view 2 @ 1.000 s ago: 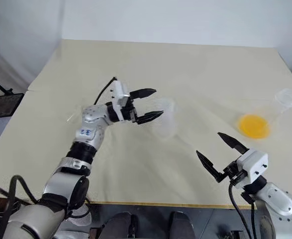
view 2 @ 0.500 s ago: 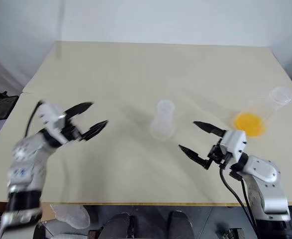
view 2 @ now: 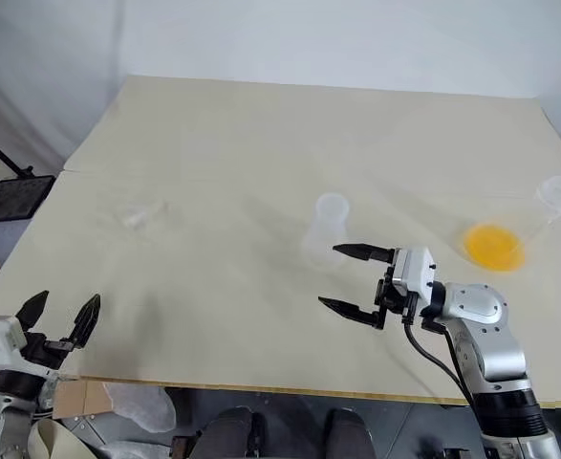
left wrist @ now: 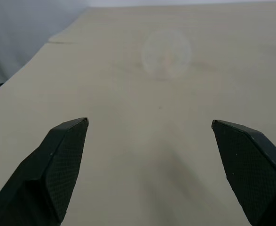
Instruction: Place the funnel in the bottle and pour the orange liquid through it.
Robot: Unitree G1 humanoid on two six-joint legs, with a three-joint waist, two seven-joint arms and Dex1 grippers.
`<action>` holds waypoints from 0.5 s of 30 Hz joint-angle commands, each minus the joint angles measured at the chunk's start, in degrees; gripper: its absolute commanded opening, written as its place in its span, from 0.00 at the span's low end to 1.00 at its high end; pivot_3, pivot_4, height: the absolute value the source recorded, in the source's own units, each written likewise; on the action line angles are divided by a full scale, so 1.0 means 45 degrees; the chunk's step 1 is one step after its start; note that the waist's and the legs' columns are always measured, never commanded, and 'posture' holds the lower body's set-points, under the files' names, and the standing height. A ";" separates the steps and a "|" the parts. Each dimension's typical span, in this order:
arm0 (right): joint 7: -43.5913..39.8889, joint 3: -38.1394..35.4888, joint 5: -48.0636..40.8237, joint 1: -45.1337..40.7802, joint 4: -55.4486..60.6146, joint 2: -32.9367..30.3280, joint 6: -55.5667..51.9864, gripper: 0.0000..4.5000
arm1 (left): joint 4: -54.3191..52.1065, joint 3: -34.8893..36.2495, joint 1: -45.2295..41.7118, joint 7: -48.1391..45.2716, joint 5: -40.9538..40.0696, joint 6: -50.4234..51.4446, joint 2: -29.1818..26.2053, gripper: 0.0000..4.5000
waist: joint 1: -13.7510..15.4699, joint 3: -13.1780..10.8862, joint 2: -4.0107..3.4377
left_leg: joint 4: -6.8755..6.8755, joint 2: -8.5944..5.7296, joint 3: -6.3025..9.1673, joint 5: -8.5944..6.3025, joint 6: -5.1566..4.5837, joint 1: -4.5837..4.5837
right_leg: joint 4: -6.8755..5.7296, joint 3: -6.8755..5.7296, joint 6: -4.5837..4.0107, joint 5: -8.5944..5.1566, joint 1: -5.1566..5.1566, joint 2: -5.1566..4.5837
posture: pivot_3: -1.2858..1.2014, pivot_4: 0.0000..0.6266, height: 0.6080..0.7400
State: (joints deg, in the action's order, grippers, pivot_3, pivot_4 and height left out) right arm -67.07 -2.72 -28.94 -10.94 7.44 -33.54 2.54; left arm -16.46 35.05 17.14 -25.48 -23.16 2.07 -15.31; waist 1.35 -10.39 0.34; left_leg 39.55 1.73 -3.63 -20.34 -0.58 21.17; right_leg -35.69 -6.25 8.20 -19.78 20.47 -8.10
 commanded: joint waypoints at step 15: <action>0.0847 -0.0456 0.0079 0.0347 0.0668 0.0098 0.0201 1.00 | 0.5208 -0.3277 -0.7285 0.1710 0.1855 0.0646 -0.1249 0.99 | -0.0121 0.0001 0.0002 | 0.0002 -0.0015 -0.0022 0.0000 0.0025 0.0008 | -0.0028 -0.0014 0.0002 0.0001 0.0033 0.0064 | 0.52 0.24 1.00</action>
State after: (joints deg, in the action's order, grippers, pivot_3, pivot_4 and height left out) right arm -64.13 -3.49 -28.16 -9.90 7.79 -33.43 2.52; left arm 6.59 20.51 -14.56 -19.03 -15.40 5.57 -20.65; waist 0.81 -10.39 0.35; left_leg 39.57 1.66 -3.74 -20.34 -0.47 21.21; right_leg -35.81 -6.31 8.21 -19.77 20.62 -7.81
